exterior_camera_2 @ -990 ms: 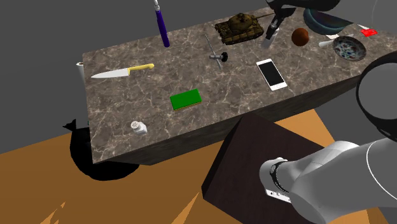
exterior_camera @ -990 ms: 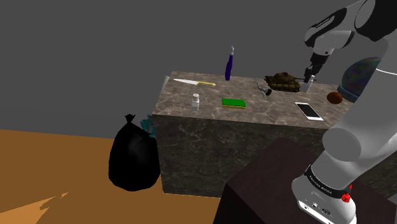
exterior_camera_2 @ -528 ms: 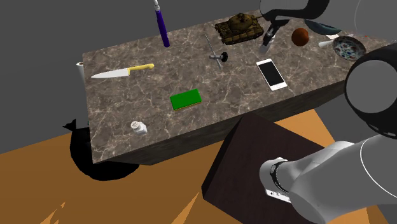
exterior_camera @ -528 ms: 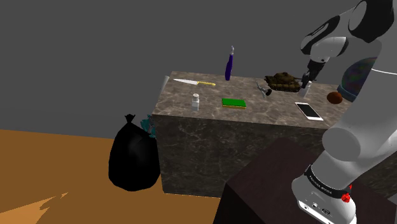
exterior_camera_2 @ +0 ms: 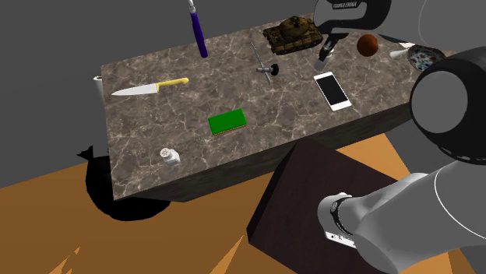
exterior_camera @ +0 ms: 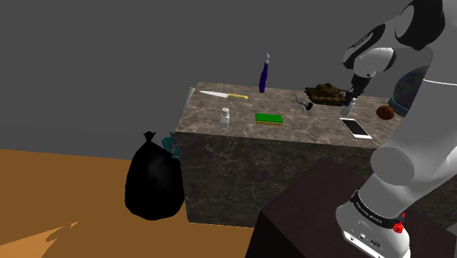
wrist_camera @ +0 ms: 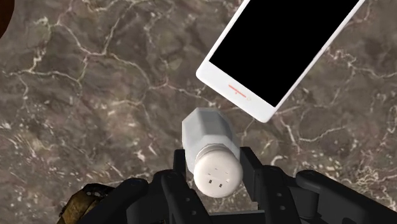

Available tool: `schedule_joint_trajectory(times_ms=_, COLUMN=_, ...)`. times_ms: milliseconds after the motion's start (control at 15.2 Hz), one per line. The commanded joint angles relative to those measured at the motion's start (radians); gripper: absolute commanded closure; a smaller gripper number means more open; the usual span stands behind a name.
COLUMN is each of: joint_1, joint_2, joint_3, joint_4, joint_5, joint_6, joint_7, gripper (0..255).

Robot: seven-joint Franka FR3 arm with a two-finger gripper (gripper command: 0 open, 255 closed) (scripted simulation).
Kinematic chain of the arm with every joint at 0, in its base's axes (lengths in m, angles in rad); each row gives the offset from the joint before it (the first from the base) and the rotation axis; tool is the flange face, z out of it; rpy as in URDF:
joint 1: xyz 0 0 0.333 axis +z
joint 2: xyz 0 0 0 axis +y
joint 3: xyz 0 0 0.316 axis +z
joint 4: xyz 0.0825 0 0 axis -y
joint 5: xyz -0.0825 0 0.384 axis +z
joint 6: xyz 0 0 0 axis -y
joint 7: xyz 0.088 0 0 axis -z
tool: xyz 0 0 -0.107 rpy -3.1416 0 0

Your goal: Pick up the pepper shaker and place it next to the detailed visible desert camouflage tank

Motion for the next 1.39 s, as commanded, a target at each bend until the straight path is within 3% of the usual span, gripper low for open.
schedule_joint_trajectory(times_ms=0, joint_1=0.0, joint_2=0.001, joint_3=0.0, joint_4=0.0, joint_5=0.001, joint_6=0.001, joint_7=0.0, gripper=255)
schedule_joint_trajectory(times_ms=198, joint_1=0.0, joint_2=0.001, joint_3=0.0, joint_4=0.0, joint_5=0.001, joint_6=0.001, joint_7=0.0, gripper=255)
schedule_joint_trajectory(times_ms=264, joint_1=0.0, joint_2=0.001, joint_3=0.0, joint_4=0.0, joint_5=0.001, joint_6=0.001, joint_7=0.0, gripper=0)
schedule_joint_trajectory(times_ms=594, joint_1=0.0, joint_2=0.001, joint_3=0.0, joint_4=0.0, joint_5=0.001, joint_6=0.001, joint_7=0.0, gripper=0)
schedule_joint_trajectory(times_ms=858, joint_1=0.025, joint_2=-0.083, joint_3=-0.017, joint_4=0.041, joint_5=-0.067, joint_6=-0.107, joint_7=0.045, gripper=0)
schedule_joint_trajectory(times_ms=1320, joint_1=0.024, joint_2=-0.083, joint_3=-0.017, joint_4=0.041, joint_5=-0.067, joint_6=-0.107, joint_7=0.045, gripper=0)
